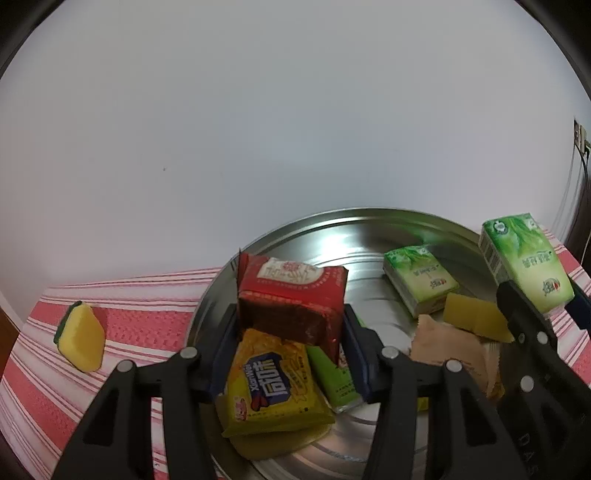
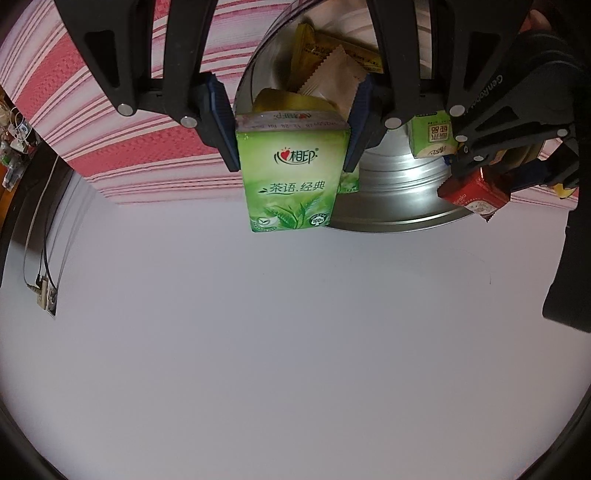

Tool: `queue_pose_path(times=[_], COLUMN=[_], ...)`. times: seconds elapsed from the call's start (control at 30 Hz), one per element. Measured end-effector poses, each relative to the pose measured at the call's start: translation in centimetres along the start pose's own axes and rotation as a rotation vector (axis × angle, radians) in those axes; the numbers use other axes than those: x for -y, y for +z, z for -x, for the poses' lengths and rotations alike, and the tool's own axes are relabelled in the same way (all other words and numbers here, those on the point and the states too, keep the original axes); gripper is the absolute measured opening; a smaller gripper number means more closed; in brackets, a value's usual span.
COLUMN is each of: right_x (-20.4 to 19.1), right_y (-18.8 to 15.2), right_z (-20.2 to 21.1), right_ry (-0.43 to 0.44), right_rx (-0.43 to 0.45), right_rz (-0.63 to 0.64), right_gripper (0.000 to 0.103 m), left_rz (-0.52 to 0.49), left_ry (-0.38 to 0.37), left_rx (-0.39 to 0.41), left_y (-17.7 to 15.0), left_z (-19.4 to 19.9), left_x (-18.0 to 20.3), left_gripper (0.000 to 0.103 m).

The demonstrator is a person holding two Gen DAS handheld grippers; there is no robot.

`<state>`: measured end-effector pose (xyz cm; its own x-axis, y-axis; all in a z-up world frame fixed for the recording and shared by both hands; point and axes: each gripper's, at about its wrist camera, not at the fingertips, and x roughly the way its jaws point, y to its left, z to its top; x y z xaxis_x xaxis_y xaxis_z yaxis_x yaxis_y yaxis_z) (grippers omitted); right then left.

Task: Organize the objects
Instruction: 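Carry the red packet with the left gripper while the right carries the tissue pack over the tin, then open both grippers to drop the red packet and tissue pack into the tin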

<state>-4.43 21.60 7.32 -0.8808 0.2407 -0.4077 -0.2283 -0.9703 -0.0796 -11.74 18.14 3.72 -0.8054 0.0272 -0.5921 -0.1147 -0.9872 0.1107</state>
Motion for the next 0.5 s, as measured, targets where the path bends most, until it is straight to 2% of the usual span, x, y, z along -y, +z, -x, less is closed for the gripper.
queue_pose_path(times=[0.17, 0.27, 0.37, 0.43, 0.5], right_x=[-1.4, -4.7, -4.8, -4.8, -4.2], right_y=[0.0, -1.4, -1.6, -1.7, -1.7], right_z=[2.6, 4.8, 5.0, 5.3, 5.6], right_ry=[0.019, 0.044, 0.096, 0.111, 0.126], right_rx=[-0.006, -0.013, -0.027, -0.038, -0.038], right_rz=[0.023, 0.029, 0.023, 0.006, -0.024], right_gripper=[0.057, 0.057, 0.057, 0.057, 0.059], left_rz=[-0.004, -0.02, -0.029, -0.021, 0.003], left_ry=[0.005, 0.0, -0.004, 0.001, 0.002], left_rx=[-0.001, -0.008, -0.001, 0.006, 0.018], left_y=[0.2, 0.1, 0.2, 0.5, 0.7], left_z=[0.2, -0.3, -0.7, -0.8, -0.7], left_x=[0.3, 0.6, 1.2, 0.9, 0.6], left_gripper=[0.052, 0.053, 0.058, 0.074, 0.086])
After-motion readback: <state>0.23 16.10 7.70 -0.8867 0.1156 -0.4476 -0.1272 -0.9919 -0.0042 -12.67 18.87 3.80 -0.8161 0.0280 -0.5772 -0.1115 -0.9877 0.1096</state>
